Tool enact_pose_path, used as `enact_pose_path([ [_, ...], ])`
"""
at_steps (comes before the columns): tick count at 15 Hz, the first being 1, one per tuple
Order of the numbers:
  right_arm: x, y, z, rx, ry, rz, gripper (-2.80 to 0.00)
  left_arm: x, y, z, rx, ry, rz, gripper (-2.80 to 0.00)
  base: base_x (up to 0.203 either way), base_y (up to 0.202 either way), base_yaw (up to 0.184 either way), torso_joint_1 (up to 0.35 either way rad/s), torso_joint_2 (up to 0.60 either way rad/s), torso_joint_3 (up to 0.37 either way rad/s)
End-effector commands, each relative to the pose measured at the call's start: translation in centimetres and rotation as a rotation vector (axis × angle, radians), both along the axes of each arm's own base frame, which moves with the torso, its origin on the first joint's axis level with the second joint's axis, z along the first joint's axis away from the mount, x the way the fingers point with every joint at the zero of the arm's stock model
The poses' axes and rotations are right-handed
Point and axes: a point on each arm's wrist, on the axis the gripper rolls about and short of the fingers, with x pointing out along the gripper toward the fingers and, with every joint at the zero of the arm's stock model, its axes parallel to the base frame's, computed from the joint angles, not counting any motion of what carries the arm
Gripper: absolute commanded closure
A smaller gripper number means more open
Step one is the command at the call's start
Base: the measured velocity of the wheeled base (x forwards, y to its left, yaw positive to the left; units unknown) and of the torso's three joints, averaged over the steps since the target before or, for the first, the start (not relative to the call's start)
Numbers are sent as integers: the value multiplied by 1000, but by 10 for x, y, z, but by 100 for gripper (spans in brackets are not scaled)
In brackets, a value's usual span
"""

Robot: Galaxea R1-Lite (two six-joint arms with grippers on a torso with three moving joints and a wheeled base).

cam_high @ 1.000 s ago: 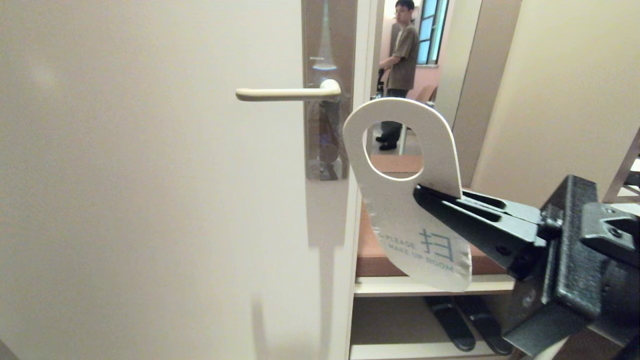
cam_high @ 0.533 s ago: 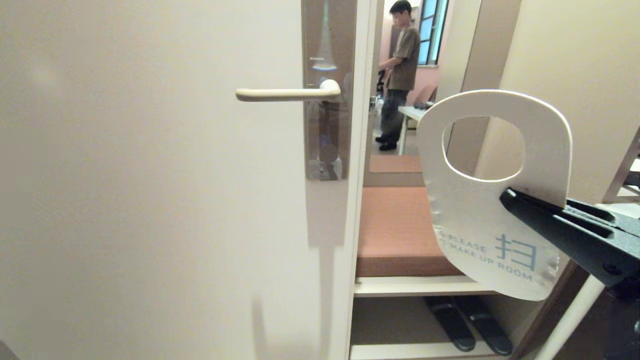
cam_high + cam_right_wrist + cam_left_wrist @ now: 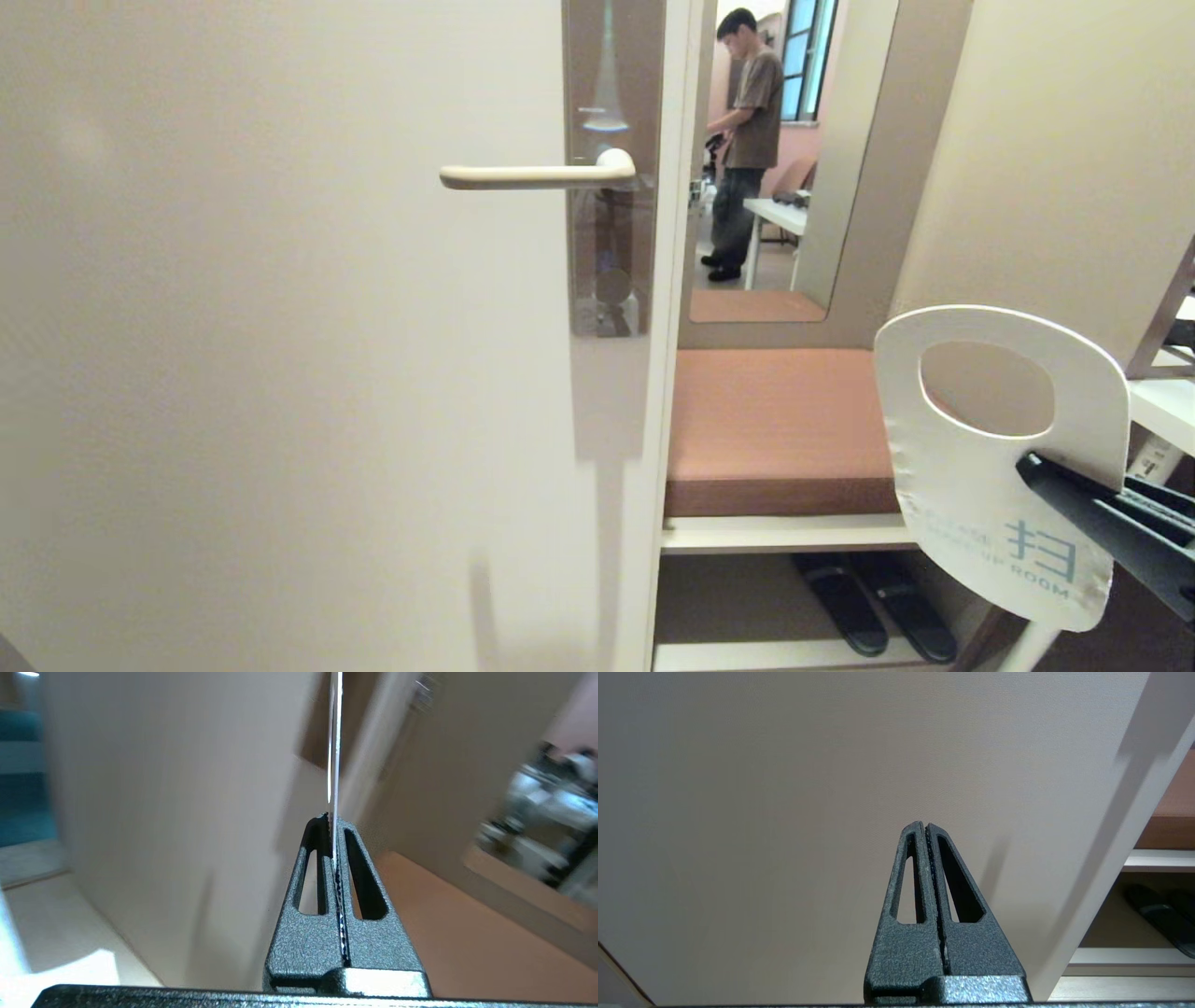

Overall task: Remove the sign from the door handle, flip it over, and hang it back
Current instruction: Hand it to the other hand

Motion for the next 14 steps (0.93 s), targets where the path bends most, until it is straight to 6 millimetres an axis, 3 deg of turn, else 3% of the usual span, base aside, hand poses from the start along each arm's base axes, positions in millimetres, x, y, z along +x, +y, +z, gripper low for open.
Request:
enact_pose_path([
  [1, 2, -13, -7, 2, 2, -79, 0, 0, 0, 0, -1, 0, 1, 0, 0, 0, 0, 0, 0, 0],
  [5, 6, -48, -47, -41, 95, -238, 0, 0, 0, 0, -1, 0, 1, 0, 0, 0, 0, 0, 0, 0],
  [8, -20, -70, -75, -21, 121, -303, 0, 0, 0, 0, -1, 0, 1, 0, 0, 0, 0, 0, 0, 0],
  [14, -69, -80, -113, 10, 187, -432, 0, 0, 0, 0, -1, 0, 1, 0, 0, 0, 0, 0, 0, 0],
])
